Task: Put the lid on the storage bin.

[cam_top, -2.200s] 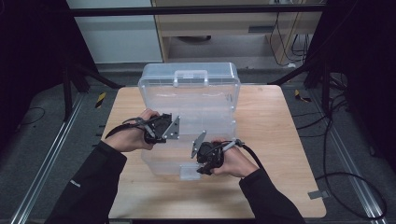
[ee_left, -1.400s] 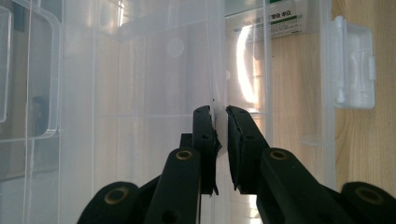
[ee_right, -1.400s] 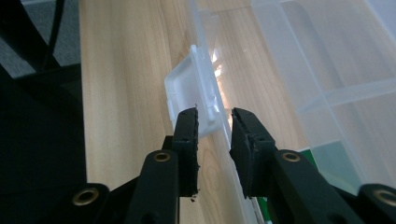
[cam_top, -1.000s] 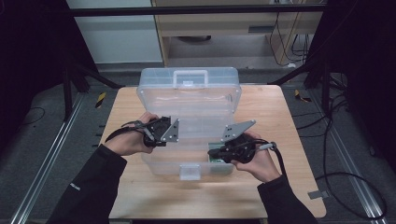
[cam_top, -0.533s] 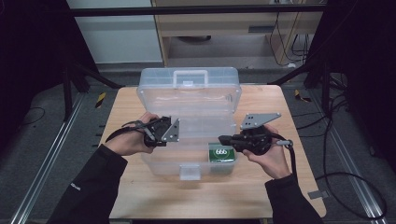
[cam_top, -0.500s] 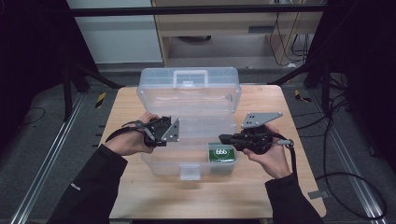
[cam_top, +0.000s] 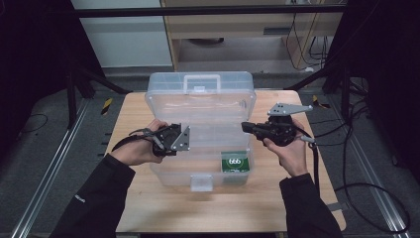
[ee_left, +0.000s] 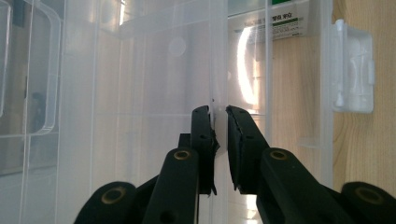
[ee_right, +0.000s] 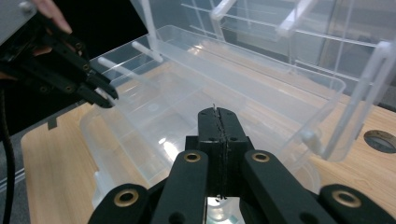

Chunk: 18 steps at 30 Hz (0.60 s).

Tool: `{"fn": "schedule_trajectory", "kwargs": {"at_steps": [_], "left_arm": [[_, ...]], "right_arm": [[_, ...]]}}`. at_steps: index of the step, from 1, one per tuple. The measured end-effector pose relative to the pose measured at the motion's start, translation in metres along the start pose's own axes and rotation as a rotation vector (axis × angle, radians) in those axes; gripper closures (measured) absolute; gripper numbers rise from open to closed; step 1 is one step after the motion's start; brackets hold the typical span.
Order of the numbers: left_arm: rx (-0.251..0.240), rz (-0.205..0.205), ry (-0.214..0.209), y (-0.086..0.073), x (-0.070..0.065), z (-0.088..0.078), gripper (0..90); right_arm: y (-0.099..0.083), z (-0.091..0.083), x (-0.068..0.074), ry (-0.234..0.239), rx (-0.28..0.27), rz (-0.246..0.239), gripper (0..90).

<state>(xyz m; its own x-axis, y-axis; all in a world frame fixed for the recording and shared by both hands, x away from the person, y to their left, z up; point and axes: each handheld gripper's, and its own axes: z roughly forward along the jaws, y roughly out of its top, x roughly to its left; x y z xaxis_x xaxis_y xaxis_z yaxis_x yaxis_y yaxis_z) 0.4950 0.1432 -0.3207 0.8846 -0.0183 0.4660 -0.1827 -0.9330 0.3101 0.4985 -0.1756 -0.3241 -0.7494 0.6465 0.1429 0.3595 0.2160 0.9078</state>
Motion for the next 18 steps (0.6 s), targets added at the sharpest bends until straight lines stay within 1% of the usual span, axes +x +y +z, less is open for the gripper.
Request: {"fn": "schedule_trajectory", "kwargs": {"at_steps": [2, 5, 12, 15, 18], "left_arm": [[0.000, -0.002, -0.002, 0.000, 0.000, 0.000, 80.8], [0.007, -0.002, -0.006, 0.000, 0.000, 0.000, 80.8], [-0.001, -0.005, -0.011, 0.000, -0.002, 0.001, 80.8], [0.001, -0.002, -0.012, 0.000, -0.003, 0.001, 80.8], [0.006, -0.001, -0.021, 0.000, -0.004, 0.001, 80.8]], "right_arm": [[0.001, 0.001, -0.004, -0.017, 0.004, 0.006, 90.0], [0.002, 0.002, -0.009, -0.029, 0.003, 0.020, 90.0], [0.004, 0.004, -0.019, -0.057, -0.003, 0.039, 89.8], [0.004, 0.004, -0.022, -0.063, -0.003, 0.050, 90.0], [0.004, 0.005, -0.025, -0.058, -0.005, 0.059, 90.0]]}}
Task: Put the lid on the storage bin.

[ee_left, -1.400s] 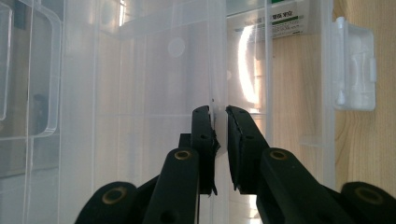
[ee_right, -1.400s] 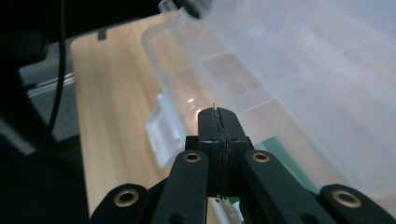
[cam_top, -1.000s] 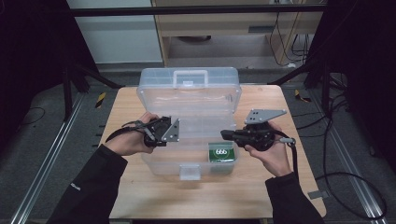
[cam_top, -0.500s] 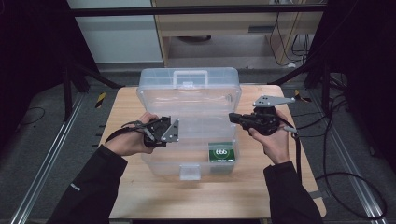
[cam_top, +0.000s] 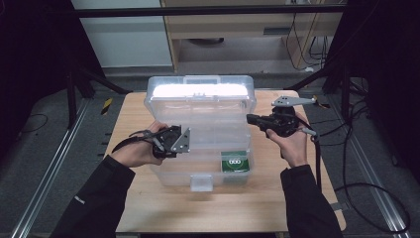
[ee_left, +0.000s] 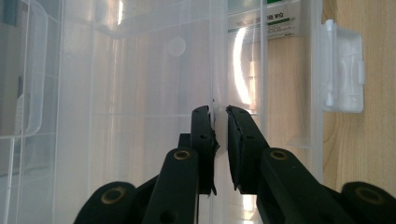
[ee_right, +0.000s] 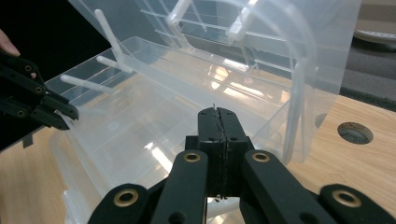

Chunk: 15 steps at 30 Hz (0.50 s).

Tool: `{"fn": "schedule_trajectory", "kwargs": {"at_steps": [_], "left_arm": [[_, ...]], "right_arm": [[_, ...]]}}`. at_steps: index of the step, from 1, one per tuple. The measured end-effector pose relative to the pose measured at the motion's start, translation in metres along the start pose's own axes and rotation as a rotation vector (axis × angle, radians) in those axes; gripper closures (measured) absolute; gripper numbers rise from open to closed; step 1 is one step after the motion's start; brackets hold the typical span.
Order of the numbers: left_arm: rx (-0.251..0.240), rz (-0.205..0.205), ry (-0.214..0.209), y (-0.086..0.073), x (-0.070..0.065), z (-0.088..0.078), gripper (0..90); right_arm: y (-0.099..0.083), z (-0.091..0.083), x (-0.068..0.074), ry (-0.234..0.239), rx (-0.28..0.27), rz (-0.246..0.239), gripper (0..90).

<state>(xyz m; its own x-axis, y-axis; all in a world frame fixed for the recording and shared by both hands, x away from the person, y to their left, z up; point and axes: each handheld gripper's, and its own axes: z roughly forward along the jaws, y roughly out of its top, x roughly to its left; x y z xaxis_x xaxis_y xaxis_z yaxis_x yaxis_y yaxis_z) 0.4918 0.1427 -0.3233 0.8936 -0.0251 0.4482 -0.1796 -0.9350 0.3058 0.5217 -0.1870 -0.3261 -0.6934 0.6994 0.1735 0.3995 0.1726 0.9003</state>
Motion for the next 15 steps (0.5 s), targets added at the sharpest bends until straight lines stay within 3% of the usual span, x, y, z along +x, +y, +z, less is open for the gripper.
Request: {"fn": "schedule_trajectory", "kwargs": {"at_steps": [11, 15], "left_arm": [[-0.007, 0.018, -0.022, -0.0004, -0.0064, 0.0032, 80.5], [-0.015, 0.003, -0.023, -0.0024, -0.0054, 0.0034, 79.0]], "right_arm": [[-0.0024, -0.0015, -0.0062, -0.017, -0.001, 0.026, 90.0], [-0.0049, -0.0012, -0.0057, -0.015, -0.002, 0.029, 90.0]]}}
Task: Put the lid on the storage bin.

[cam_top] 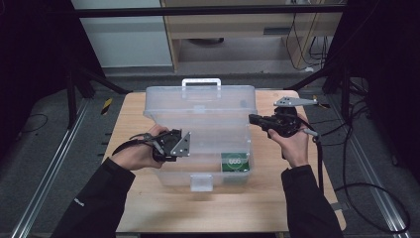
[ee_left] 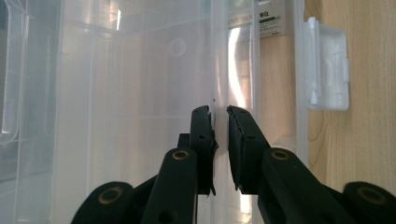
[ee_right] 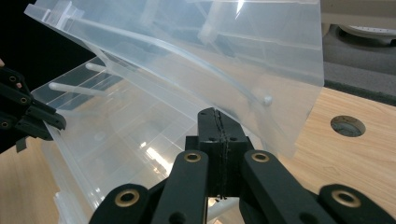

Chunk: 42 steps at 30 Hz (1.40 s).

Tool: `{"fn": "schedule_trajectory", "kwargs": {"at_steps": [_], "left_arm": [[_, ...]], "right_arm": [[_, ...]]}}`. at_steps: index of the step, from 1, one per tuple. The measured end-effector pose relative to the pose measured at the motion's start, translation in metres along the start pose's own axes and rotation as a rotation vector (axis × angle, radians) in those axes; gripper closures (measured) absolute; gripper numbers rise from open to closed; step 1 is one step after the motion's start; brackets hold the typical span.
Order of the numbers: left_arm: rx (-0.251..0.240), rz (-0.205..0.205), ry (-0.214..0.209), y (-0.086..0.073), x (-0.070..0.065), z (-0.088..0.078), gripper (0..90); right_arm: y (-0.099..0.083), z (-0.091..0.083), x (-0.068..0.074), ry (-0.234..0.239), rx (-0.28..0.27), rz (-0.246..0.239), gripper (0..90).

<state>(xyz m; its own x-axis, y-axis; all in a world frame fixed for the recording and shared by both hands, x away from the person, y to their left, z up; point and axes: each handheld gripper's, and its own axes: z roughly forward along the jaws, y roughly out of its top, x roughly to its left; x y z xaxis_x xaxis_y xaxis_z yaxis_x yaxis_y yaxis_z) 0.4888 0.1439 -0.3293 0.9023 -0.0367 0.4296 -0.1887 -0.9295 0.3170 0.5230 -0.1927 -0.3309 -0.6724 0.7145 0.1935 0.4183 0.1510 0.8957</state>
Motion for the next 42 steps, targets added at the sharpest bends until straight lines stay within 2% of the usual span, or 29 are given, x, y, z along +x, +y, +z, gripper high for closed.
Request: {"fn": "schedule_trajectory", "kwargs": {"at_steps": [2, 10, 17, 25, 31, 34, 41, 42], "left_arm": [[-0.015, -0.017, -0.001, -0.002, 0.001, 0.002, 74.2], [-0.178, -0.133, -0.025, -0.005, 0.002, 0.010, 57.7], [-0.283, -0.242, -0.047, -0.006, 0.001, 0.012, 49.4], [-0.366, -0.334, -0.005, -0.008, -0.002, 0.012, 47.4], [-0.444, -0.436, 0.029, -0.010, -0.005, 0.010, 47.3], [-0.460, -0.475, 0.040, -0.011, -0.007, 0.008, 47.8], [-0.484, -0.533, 0.078, -0.014, -0.011, 0.004, 51.3], [-0.479, -0.546, 0.102, -0.016, -0.011, 0.002, 52.4]], "right_arm": [[-0.001, 0.000, 0.000, 0.003, -0.003, 0.002, 90.0], [-0.004, -0.001, 0.001, 0.007, 0.001, -0.001, 86.2], [-0.006, -0.001, 0.003, 0.008, -0.005, -0.003, 83.6], [-0.009, -0.001, 0.003, 0.008, 0.010, -0.003, 83.2], [-0.010, -0.002, 0.004, 0.008, 0.014, -0.005, 83.4], [-0.010, -0.002, 0.004, 0.009, 0.018, -0.005, 83.5], [-0.011, -0.003, 0.004, 0.011, 0.024, -0.008, 83.8], [-0.011, -0.003, 0.005, 0.011, 0.025, -0.007, 84.1]]}}
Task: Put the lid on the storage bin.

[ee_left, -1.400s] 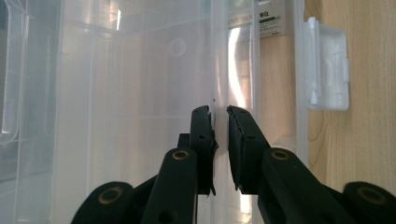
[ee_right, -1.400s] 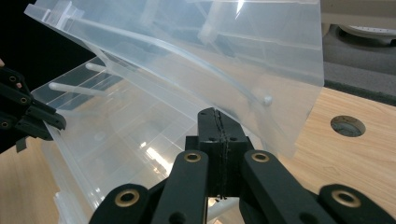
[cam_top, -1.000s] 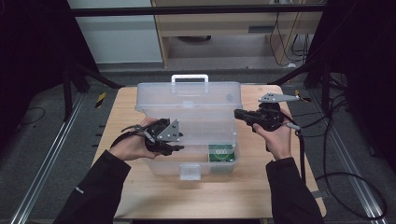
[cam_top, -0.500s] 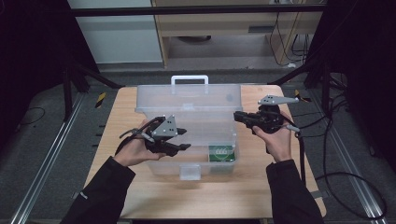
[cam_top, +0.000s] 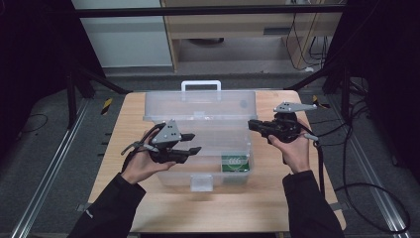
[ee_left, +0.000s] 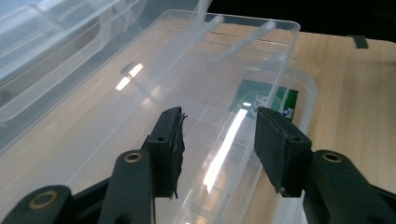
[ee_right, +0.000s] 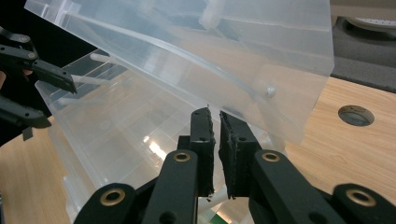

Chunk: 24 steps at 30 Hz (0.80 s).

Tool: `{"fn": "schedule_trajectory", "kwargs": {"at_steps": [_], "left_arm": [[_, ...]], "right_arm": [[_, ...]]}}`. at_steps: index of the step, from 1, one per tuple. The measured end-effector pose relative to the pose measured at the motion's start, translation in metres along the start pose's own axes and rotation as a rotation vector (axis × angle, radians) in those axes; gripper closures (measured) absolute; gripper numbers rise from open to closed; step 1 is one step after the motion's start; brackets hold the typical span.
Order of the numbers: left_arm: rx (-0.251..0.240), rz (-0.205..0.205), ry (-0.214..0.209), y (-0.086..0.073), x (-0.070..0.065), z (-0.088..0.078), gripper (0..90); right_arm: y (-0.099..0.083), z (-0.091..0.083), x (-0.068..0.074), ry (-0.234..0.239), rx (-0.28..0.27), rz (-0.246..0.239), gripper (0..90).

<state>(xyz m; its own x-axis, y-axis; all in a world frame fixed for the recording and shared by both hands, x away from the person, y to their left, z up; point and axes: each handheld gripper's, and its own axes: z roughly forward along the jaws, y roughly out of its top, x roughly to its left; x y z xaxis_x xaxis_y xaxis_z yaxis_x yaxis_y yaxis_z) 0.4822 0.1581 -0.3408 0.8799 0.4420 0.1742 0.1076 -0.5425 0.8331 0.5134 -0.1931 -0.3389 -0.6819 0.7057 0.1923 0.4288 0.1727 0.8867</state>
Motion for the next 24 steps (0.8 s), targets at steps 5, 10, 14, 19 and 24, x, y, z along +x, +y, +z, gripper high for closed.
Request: {"fn": "schedule_trajectory", "kwargs": {"at_steps": [5, 10, 14, 19, 24], "left_arm": [[-0.020, -0.053, 0.064, -0.006, 0.002, -0.008, 59.3], [-0.041, -0.091, 0.121, -0.015, 0.008, -0.019, 69.0], [-0.045, -0.115, 0.159, -0.022, 0.010, -0.025, 74.8], [-0.044, -0.150, 0.195, -0.031, 0.014, -0.036, 80.7], [-0.042, -0.170, 0.227, -0.041, 0.017, -0.047, 84.8]], "right_arm": [[-0.001, 0.000, 0.000, -0.002, 0.003, -0.005, 85.3], [-0.002, -0.001, 0.001, 0.002, 0.008, -0.010, 88.8], [-0.003, -0.002, 0.001, 0.005, 0.013, -0.014, 90.0], [-0.004, -0.003, 0.002, 0.005, 0.019, -0.018, 90.0], [-0.006, -0.003, 0.002, 0.010, 0.025, -0.016, 90.0]]}}
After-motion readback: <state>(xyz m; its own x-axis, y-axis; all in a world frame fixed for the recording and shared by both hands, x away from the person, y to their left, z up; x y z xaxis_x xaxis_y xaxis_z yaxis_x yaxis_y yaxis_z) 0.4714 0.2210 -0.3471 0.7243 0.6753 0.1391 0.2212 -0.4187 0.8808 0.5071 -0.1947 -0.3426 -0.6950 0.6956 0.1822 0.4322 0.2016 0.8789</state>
